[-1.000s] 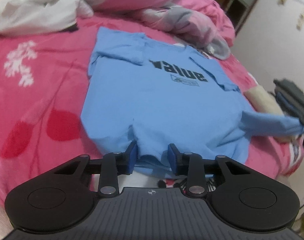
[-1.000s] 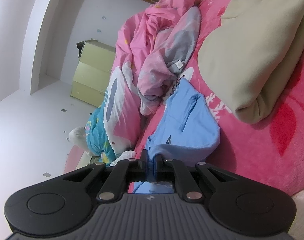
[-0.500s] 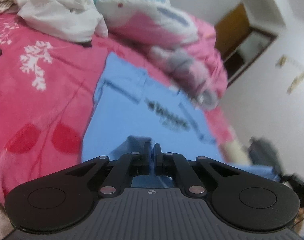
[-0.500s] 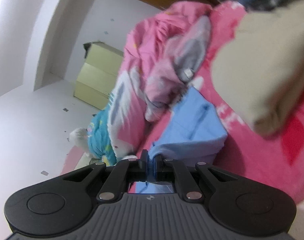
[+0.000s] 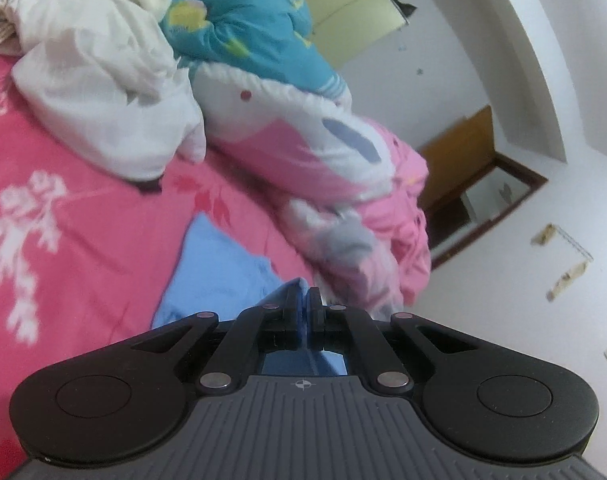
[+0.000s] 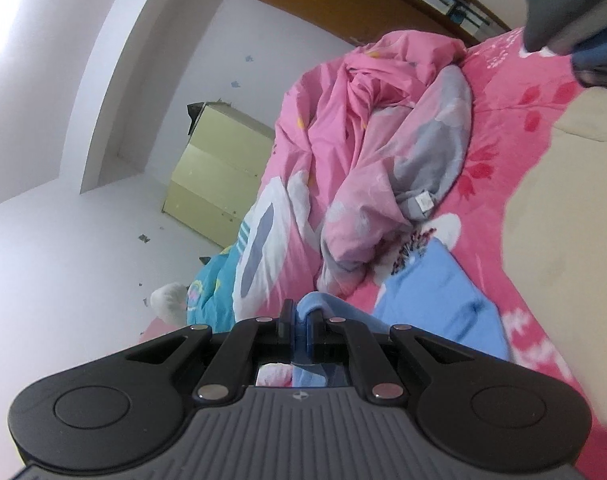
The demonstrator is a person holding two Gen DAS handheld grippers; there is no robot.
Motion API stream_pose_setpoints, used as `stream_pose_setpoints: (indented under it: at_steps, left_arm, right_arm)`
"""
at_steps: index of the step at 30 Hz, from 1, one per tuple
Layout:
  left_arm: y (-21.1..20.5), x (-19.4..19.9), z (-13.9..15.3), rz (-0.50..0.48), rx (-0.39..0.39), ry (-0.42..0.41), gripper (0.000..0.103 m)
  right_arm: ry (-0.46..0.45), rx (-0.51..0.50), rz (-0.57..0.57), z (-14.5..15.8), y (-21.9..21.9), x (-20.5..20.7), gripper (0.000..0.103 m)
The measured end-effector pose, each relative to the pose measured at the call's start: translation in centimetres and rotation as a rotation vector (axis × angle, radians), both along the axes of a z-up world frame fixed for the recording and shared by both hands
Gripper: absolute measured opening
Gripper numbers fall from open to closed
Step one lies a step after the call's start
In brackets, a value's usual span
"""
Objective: Fold clothes
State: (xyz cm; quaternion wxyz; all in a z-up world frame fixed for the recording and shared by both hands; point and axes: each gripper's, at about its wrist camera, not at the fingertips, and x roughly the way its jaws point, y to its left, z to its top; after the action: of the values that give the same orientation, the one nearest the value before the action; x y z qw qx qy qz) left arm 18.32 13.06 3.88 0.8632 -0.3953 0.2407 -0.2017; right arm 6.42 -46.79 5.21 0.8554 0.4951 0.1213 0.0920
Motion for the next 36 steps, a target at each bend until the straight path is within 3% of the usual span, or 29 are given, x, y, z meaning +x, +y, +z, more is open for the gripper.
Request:
stream_pose_setpoints:
  at_steps: [9, 12, 16, 20, 21, 23, 24, 25, 27, 29, 31, 33, 36]
  left_arm:
    - [-1.9, 12.4, -2.1, 0.055, 0.102, 0.051, 0.000]
    - [-3.0, 16.5, -4.0, 0.049, 0.136, 0.081, 0.000]
    - [-3.6, 20.7, -8.4, 0.051, 0.154, 0.172, 0.000]
    - [-2.0, 22.6, -13.1, 0.055, -0.030, 0.245, 0.001]
    - [-1.4, 22.7, -13.7, 0.059, -0.088, 0.241, 0.002]
    - [-0.5, 22.8, -14.5, 0.069, -0.175, 0.229, 0.003]
    - [-0.2, 22.9, -14.7, 0.076, -0.201, 0.219, 0.004]
    - [0.1, 22.6, -14.5, 0.098, -0.207, 0.198, 0.006]
    - [0.8, 22.0, -13.8, 0.132, -0.216, 0.149, 0.023]
    - [1.3, 21.3, -13.1, 0.155, -0.216, 0.113, 0.025]
    - [1.6, 20.7, -12.3, 0.169, -0.197, 0.102, 0.027]
    - [1.2, 20.0, -11.0, 0.151, -0.119, 0.102, 0.028]
    - [-0.7, 18.3, -8.8, 0.058, 0.068, 0.107, 0.031]
  right_arm:
    - [0.058, -0.032, -0.019, -1.7, -0.6, 14.0, 0.004]
    - [0.093, -0.037, -0.041, -3.8, -0.7, 18.7, 0.004]
    - [0.197, -0.002, -0.040, -9.0, -1.2, 24.4, 0.005]
    - [0.314, 0.143, -0.034, -14.9, -2.7, 28.0, 0.008]
    - [0.319, 0.191, -0.036, -16.1, -3.2, 28.3, 0.010]
    - [0.254, 0.279, -0.022, -17.6, -4.0, 28.6, 0.025]
    - [0.226, 0.305, -0.027, -18.1, -4.4, 28.7, 0.041]
    - [0.203, 0.302, -0.056, -18.4, -4.7, 28.6, 0.046]
    - [0.159, 0.289, -0.117, -18.6, -5.2, 28.1, 0.048]
    - [0.123, 0.318, -0.161, -18.9, -5.6, 27.2, 0.048]
    - [0.095, 0.259, -0.180, -17.9, -5.2, 26.1, 0.049]
    - [0.071, 0.163, -0.168, -16.1, -4.3, 25.2, 0.049]
    - [0.044, -0.190, -0.001, -10.6, 1.3, 24.5, 0.048]
